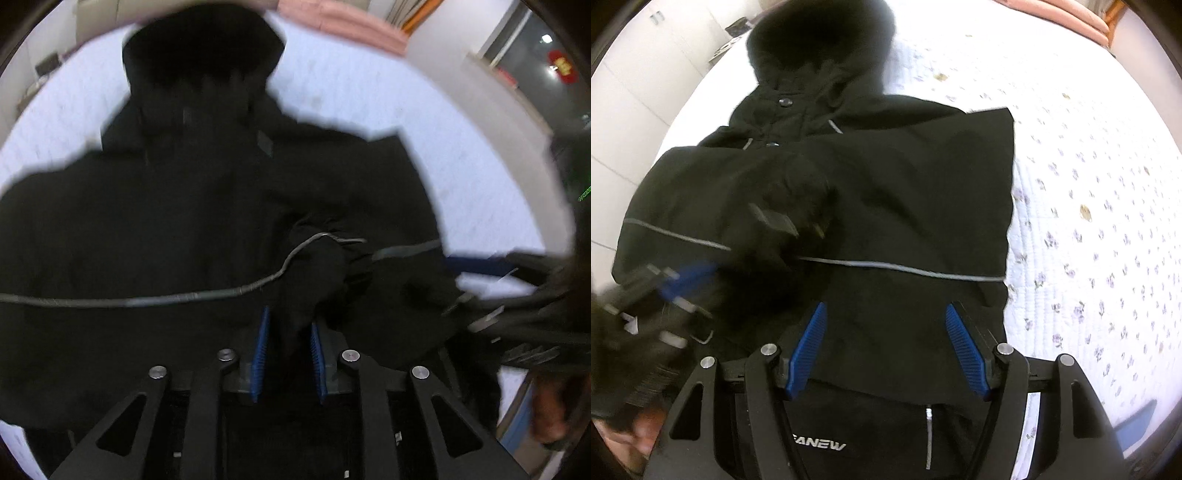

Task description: Fold large clothes

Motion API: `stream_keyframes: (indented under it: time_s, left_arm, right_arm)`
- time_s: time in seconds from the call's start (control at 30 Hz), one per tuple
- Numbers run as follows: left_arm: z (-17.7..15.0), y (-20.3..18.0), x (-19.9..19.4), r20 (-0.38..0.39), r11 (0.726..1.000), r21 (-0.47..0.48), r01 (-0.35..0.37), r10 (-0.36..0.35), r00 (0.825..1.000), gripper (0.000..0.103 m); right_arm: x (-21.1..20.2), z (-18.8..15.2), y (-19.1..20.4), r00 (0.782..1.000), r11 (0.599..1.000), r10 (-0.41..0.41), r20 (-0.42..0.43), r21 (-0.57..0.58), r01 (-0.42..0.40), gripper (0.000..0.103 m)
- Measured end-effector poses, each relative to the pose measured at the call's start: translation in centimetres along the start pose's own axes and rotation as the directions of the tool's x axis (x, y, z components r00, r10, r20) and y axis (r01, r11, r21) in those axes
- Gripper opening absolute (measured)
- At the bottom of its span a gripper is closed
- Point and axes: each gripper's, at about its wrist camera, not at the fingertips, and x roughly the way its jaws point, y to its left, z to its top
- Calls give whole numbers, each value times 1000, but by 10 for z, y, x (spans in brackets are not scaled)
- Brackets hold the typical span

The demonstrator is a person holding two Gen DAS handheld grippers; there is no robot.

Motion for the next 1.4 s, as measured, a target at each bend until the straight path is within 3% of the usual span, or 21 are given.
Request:
stream_keyframes:
  time_s: [0.13,0.23,0.3,0.4,0.57,0.63,0.7,0.83,0.93,1.03,1.13,1.23,1.3,1.4]
  left_arm:
    - [-6,7,-26,15,997,-37,71,-71,997,25]
    - [-10,15,-59,43,991,-88,105,-102,994,37]
    - [-15,26,-81,75,990,-114,78,-70,995,43]
    - [-21,45,-104,109,985,-170,3,16,994,44]
    - [-28,97,-121,114,946,-302,-114,155,981,44]
    - [-32,117,-127,111,927,-349,-141,190,975,44]
    - [-33,136,-135,116,905,-390,-169,230,966,44]
    - [-32,158,-151,133,873,-431,-226,309,942,44]
    - [-25,162,-149,141,880,-422,-218,301,943,44]
    - [-14,157,-127,120,911,-368,-184,243,963,44]
    - [-7,149,-87,47,930,-306,-204,229,972,44]
    - [-11,149,-37,-67,922,-228,-313,305,950,44]
    - [-13,150,-29,-63,918,-223,-328,323,944,44]
    - [-10,151,-32,-72,915,-236,-328,320,945,44]
  right_arm:
    - [-7,2,-11,996,995,84,10,58,-84,72]
    - [-16,10,-9,983,979,184,29,85,-185,72]
    - [-17,18,-2,969,965,245,34,91,-247,72]
    - [-4,30,10,944,937,329,18,115,-328,72]
    - [37,37,21,929,918,368,-43,174,-356,72]
    - [48,36,27,918,909,392,-60,183,-376,60]
    - [48,38,39,931,928,358,-71,136,-347,40]
    - [-2,41,61,969,970,243,45,-35,-241,32]
    - [-52,41,56,971,980,187,147,-99,-173,31]
    - [-74,40,38,978,990,96,187,-122,-73,31]
    - [-57,36,13,989,995,31,147,-95,-17,32]
    - [-9,31,-7,998,997,-21,66,-74,26,32]
    - [38,30,-19,1000,1000,2,-16,-19,-3,35]
    - [55,29,-39,996,992,89,-16,90,-87,36]
